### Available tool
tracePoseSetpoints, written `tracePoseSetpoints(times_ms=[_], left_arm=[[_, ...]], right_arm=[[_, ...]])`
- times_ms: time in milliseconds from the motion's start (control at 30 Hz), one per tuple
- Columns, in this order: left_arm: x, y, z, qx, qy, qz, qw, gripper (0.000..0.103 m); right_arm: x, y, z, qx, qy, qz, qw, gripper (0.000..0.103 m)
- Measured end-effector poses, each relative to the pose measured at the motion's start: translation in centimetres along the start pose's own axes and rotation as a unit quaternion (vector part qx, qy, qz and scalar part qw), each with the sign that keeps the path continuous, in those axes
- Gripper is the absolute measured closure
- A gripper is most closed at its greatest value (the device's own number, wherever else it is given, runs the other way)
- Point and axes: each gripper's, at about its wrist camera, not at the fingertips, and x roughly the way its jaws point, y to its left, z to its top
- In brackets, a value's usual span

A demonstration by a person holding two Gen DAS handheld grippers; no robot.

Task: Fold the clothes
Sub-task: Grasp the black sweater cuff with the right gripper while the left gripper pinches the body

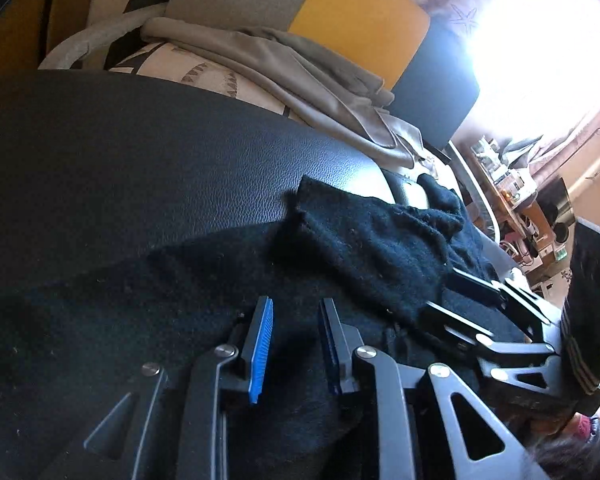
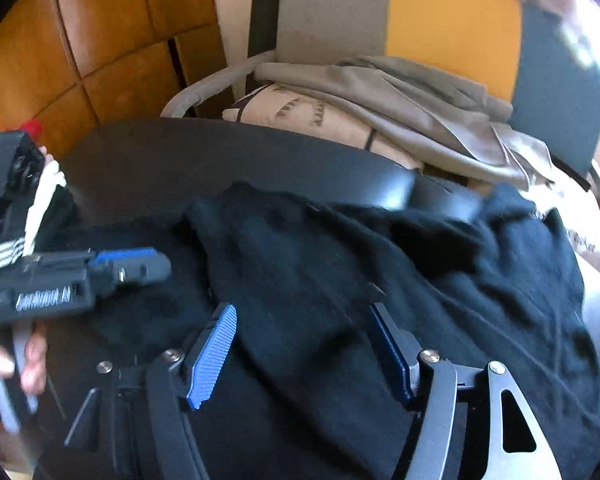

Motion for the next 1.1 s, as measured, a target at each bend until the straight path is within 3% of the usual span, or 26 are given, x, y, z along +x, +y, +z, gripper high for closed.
tracePoseSetpoints(times_ms=[100, 167, 233, 300, 533, 733, 900, 1100], left_arm=[[0.1, 0.2, 0.1, -0.005, 0.005, -0.003, 1.0, 0.08], [0.1, 0.5, 0.1, -0.012, 0.006, -0.012, 0.9998, 0.081], [0.0, 0.9, 0.1, -0.019, 0.005, -0.021, 0.9996, 0.083], [0.0, 1.2, 0.0, -0.025, 0.005, -0.027, 0.9993, 0.085], [-0.2, 0.9, -0.2, -0.016, 0.006, -0.006, 0.9998, 0.087], [-0.1, -0.2, -0.5, 0.004, 0.001, 0.028, 0.9996, 0.087], [-0.2, -0.6, -0.5, 0.004, 0.002, 0.044, 0.999, 0.087], [0.0, -1.5, -0.3, 0.013, 0.013, 0.069, 0.9975, 0.087]], right_arm=[[1.3, 1.2, 0.3, -0.019, 0.008, -0.024, 1.0, 0.042], [1.5, 1.0, 0.4, -0.017, 0.002, -0.022, 1.0, 0.056], [1.0, 0.7, 0.4, 0.0, -0.005, -0.015, 1.0, 0.091], [-0.2, 0.1, 0.2, 0.019, -0.018, -0.016, 1.0, 0.096], [-5.7, -3.2, -1.0, 0.077, -0.073, -0.038, 0.994, 0.096], [-14.9, -11.1, -5.6, 0.135, -0.112, -0.118, 0.977, 0.096], [-21.6, -19.9, -11.4, 0.219, -0.123, -0.196, 0.948, 0.096], [-25.9, -28.2, -19.7, 0.318, -0.111, -0.275, 0.901, 0.096]])
